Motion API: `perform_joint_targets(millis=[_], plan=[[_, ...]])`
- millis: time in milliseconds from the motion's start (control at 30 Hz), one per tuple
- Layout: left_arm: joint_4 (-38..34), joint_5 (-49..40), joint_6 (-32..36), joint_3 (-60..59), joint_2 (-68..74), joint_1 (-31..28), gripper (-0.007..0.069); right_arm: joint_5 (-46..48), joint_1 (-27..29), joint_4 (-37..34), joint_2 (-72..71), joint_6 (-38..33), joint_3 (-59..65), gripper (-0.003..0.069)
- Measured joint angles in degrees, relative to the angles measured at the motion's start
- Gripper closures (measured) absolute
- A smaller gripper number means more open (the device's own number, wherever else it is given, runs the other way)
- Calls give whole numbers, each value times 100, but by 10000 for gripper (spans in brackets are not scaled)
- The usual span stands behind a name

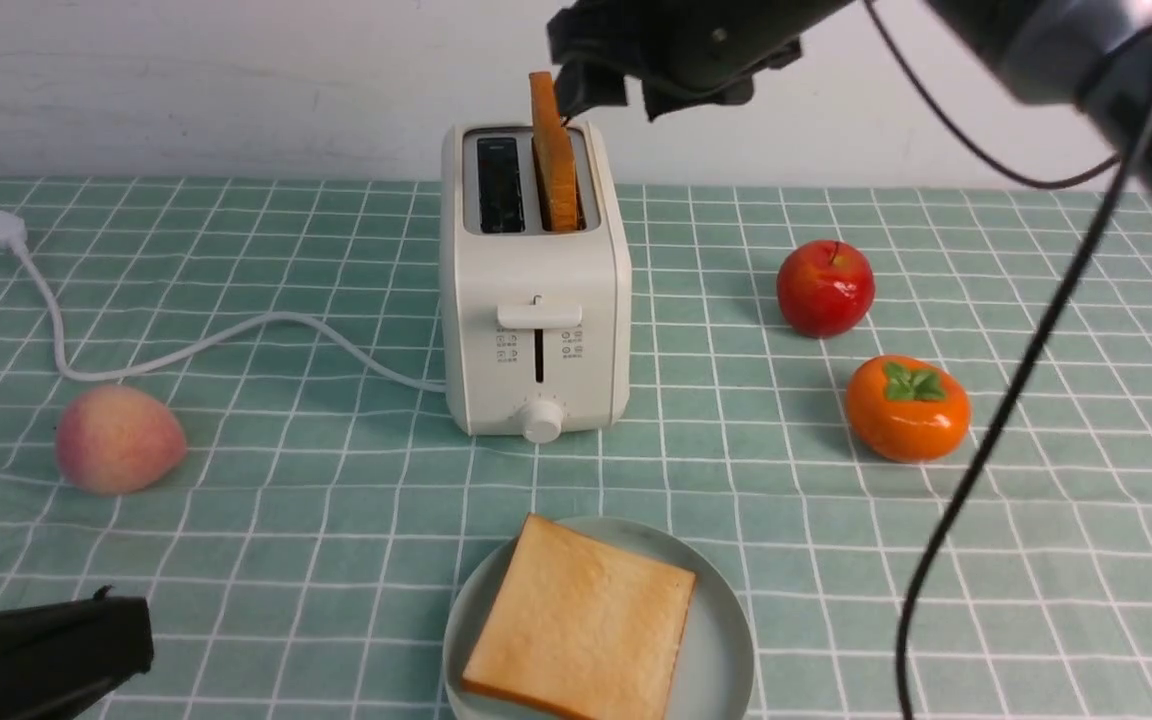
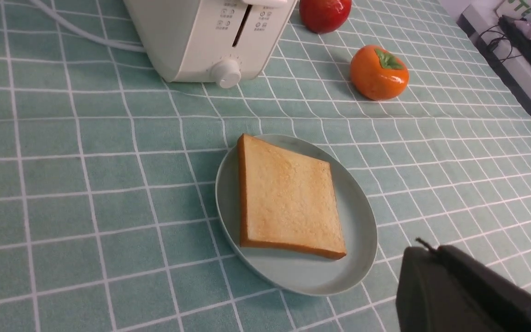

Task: Take toasted bread from bread machine on blue coffee table place on plate.
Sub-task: 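Grasp the toast slice in the toaster and pull it up out of the slot with the right gripper, then place the held slice of bread on top of the slice on the plate with the right gripper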

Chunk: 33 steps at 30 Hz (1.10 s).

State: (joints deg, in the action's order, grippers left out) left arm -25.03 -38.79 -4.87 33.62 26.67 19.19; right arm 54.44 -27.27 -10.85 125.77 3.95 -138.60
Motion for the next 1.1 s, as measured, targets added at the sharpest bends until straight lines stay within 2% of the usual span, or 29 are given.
perform_joint_targets(millis=[200, 300, 367, 433, 533, 567, 600, 733, 867, 900, 1000, 1100], plan=[[64, -104, -13, 0, 0, 0, 638, -544, -23, 1, 482, 0, -12, 73], [96, -111, -18, -6, 0, 0, 638, -814, -47, 1, 609, 0, -14, 92], [138, -111, -18, -6, 0, 0, 638, -936, -59, 36, 699, 0, -19, 132], [171, -106, -18, -6, 0, 0, 638, -995, -59, 153, 775, 0, -21, 230], [203, -106, -18, -6, 0, 0, 638, -915, -59, 270, 730, 0, -21, 494], [203, -106, -18, -6, 0, 0, 638, -905, -59, 268, 730, 0, -21, 494], [203, -106, -18, -6, 0, 0, 638, -786, -59, 320, 567, 2, -16, 569], [213, -106, -18, -6, 0, 0, 638, -533, -59, 533, -11, 2, -16, 552], [226, -106, -18, -6, 0, 0, 638, 189, -33, 860, -1032, 2, -40, 552], [226, -99, -18, -6, 0, 0, 638, 710, 18, 937, -1441, 2, -75, 552], [226, -89, -18, -6, 0, 0, 638, 1603, 248, 911, -1958, -105, -113, 552], [240, -58, -18, -6, 0, 0, 638, 1771, 607, 520, -2294, -262, 212, 552]])
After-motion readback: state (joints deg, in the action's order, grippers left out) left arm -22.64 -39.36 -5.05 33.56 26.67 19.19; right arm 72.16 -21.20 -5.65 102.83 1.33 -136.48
